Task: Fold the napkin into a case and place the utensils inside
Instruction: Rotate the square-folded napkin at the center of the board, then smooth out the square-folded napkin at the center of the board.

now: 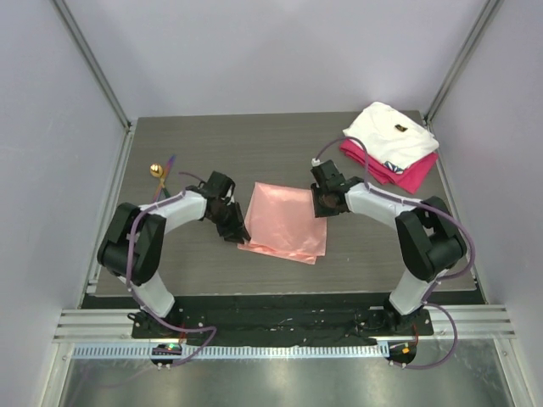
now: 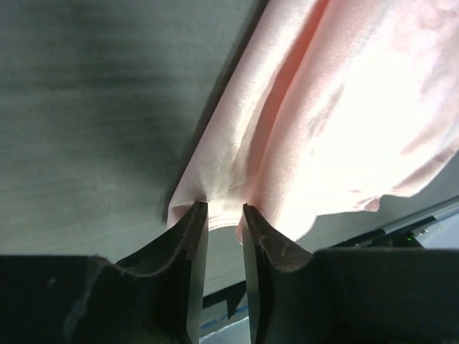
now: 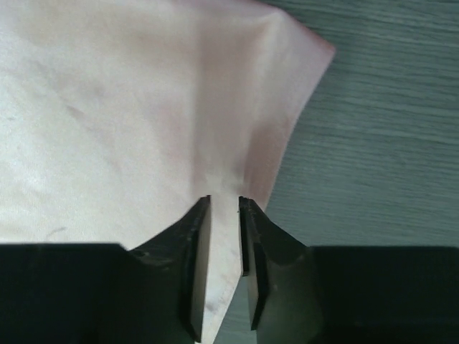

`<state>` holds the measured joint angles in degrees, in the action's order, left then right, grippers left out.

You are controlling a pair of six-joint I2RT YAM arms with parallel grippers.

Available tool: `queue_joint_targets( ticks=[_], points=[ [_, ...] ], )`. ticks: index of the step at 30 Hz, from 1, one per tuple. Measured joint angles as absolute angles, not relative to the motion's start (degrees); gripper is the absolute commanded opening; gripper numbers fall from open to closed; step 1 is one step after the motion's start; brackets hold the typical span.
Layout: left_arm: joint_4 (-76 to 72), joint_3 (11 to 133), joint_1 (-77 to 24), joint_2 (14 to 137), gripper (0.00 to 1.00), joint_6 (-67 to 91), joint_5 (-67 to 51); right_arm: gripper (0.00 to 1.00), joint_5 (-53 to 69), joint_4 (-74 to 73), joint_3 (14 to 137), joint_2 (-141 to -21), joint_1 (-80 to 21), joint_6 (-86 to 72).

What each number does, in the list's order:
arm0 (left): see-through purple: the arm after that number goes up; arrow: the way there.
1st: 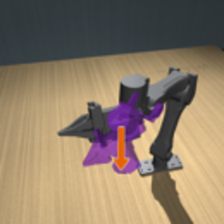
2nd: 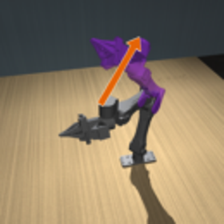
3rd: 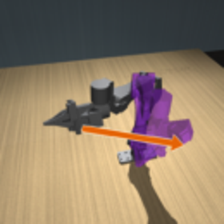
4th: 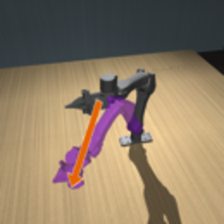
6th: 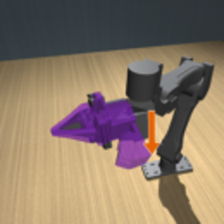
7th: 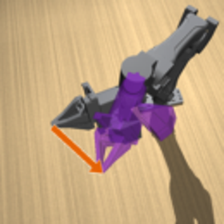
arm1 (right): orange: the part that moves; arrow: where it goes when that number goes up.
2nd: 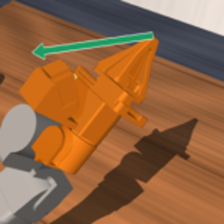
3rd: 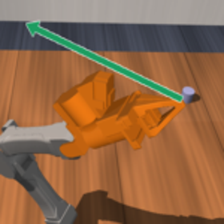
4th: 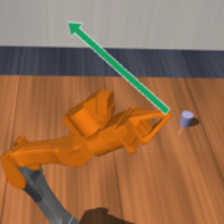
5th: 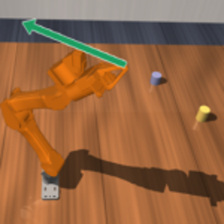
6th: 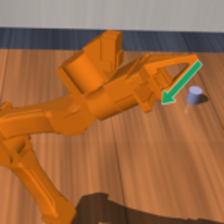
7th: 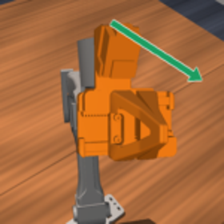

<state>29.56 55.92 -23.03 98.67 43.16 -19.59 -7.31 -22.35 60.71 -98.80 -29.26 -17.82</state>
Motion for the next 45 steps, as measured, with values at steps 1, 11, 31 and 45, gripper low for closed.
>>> queue_joint_targets(
  ticks=[1, 11, 31, 45],
  points=[
    [29.56, 54.92, -23.31, 97.36, 0.29, 44.01, -19.81, 0.49, -7.62, -23.38, 60.73, -97.89, -29.26, -17.63],
    [27.75, 50.70, -23.22, 84.79, 0.37, 46.39, -22.28, 0.61, -4.43, -25.78, 46.41, -74.89, -29.21, -25.89],
    [24.75, 50.68, -23.92, 95.33, 0.31, 42.89, -23.20, 0.59, 10.07, -13.47, 29.95, -71.92, -29.23, -43.66],
    [24.25, 50.30, -24.03, 95.48, 0.25, 41.52, -23.22, 0.53, 9.74, -11.88, 28.51, -71.46, -29.23, -47.00]
  ],
)
